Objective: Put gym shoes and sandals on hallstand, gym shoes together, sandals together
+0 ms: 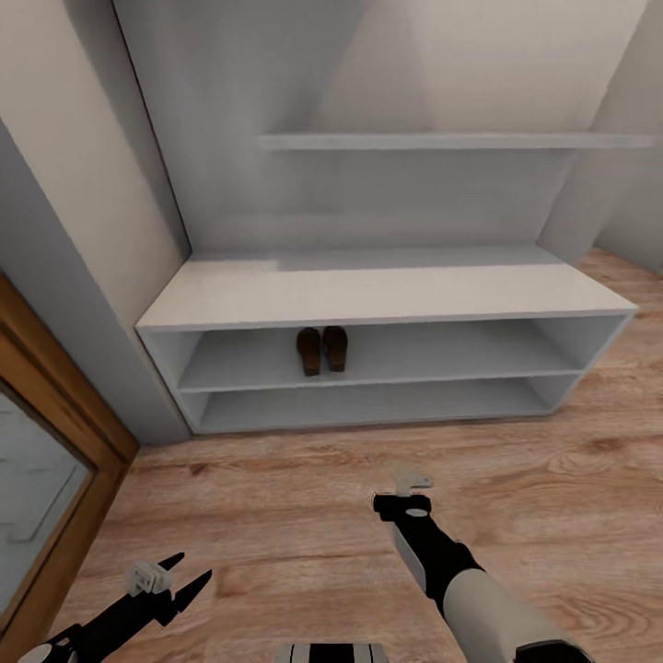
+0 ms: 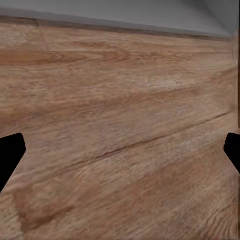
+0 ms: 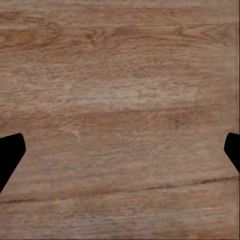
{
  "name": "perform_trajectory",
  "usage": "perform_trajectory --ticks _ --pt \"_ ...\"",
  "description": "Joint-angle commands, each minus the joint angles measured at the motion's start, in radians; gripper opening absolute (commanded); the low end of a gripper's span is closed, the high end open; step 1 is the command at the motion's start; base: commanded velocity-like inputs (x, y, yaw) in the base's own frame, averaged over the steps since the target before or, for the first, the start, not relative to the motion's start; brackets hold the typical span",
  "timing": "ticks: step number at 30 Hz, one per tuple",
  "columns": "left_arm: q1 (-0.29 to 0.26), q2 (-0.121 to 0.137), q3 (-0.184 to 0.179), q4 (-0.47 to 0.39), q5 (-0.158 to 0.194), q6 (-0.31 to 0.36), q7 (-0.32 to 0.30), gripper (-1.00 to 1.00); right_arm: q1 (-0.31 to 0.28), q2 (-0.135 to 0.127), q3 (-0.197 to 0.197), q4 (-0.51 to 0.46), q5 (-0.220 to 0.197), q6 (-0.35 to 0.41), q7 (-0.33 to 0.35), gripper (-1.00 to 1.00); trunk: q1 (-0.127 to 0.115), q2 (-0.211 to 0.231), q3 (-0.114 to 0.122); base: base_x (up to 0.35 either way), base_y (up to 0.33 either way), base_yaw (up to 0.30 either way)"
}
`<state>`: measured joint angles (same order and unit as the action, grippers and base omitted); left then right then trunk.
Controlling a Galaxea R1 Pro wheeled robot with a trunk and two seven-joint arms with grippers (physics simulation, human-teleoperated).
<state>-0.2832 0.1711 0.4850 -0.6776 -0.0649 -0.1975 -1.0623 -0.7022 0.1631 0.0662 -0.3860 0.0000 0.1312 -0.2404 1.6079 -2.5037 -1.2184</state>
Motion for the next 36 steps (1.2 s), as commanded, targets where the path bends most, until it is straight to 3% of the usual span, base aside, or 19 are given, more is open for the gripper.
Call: perform_trajectory --ticks 1,6,9,13,15,16,17,19,20,21,24,28,36 --pt "-0.001 -0.001 0.004 0.0 -0.007 -0.006 -0.004 1.0 0.0 0.0 0.008 0.019 0.0 -0.006 -0.007 1.0 0.0 0.0 -0.001 0.0 0.0 -0.267" --pt "-0.001 -0.002 0.005 0.001 -0.008 -0.007 0.002 1.0 0.0 0.0 0.009 0.057 0.001 -0.038 -0.005 1.0 0.0 0.0 -0.001 0.0 0.0 -0.268" --pt "-0.001 -0.002 0.006 0.007 -0.007 -0.008 0.037 1.0 0.0 -0.004 0.01 0.092 0.007 -0.067 0.034 1.0 0.0 0.0 -0.001 0.0 0.0 -0.27" --pt "-0.001 -0.002 0.005 0.015 -0.007 -0.011 0.105 1.0 0.0 -0.075 0.009 0.108 0.018 -0.081 0.17 1.0 0.0 0.0 -0.001 0.0 0.0 -0.271" --pt "-0.001 -0.002 0.006 0.017 -0.007 -0.011 0.134 1.0 0.0 -0.127 0.009 0.118 0.018 -0.089 0.265 1.0 0.0 0.0 -0.001 0.0 0.0 -0.272" --pt "-0.001 -0.002 0.007 0.021 -0.006 -0.012 0.161 1.0 0.005 -0.174 0.007 0.134 0.018 -0.107 0.36 1.0 0.0 0.0 -0.001 0.0 0.0 -0.273" --pt "-0.001 -0.002 0.007 0.03 -0.005 -0.012 0.184 1.0 0.012 -0.205 0.006 0.147 0.017 -0.132 0.426 1.0 0.0 0.0 -0.001 0.0 0.0 -0.273" --pt "-0.001 -0.002 0.007 0.041 -0.004 -0.013 0.209 1.0 0.02 -0.236 0.005 0.161 0.016 -0.167 0.49 1.0 0.0 0.0 -0.001 0.0 0.0 -0.274" --pt "-0.001 -0.002 0.007 0.065 -0.001 -0.015 0.303 1.0 0.042 -0.322 0.003 0.207 -0.001 -0.274 0.646 1.0 0.0 0.0 -0.001 0.0 0.0 -0.276" --pt "-0.001 -0.002 0.007 0.069 -0.001 -0.015 0.334 1.0 0.047 -0.343 0.003 0.224 -0.015 -0.297 0.681 1.0 0.0 0.0 -0.001 0.0 0.0 -0.277" --pt "0.0 -0.002 0.007 0.076 -0.001 -0.016 0.372 1.0 0.051 -0.365 0.002 0.246 -0.047 -0.317 0.715 1.0 0.0 0.0 -0.001 0.0 0.0 -0.277" --pt "0.001 -0.003 0.007 0.113 0.001 -0.023 0.428 1.0 0.072 -0.389 0.003 0.28 -0.131 -0.338 0.742 1.0 0.0 0.0 -0.001 0.0 0.0 -0.277" --pt "0.001 -0.004 0.007 0.203 0.005 -0.118 0.49 1.0 0.122 -0.397 0.003 0.298 -0.176 -0.413 0.753 1.0 0.0 0.0 -0.001 0.0 0.0 -0.277"
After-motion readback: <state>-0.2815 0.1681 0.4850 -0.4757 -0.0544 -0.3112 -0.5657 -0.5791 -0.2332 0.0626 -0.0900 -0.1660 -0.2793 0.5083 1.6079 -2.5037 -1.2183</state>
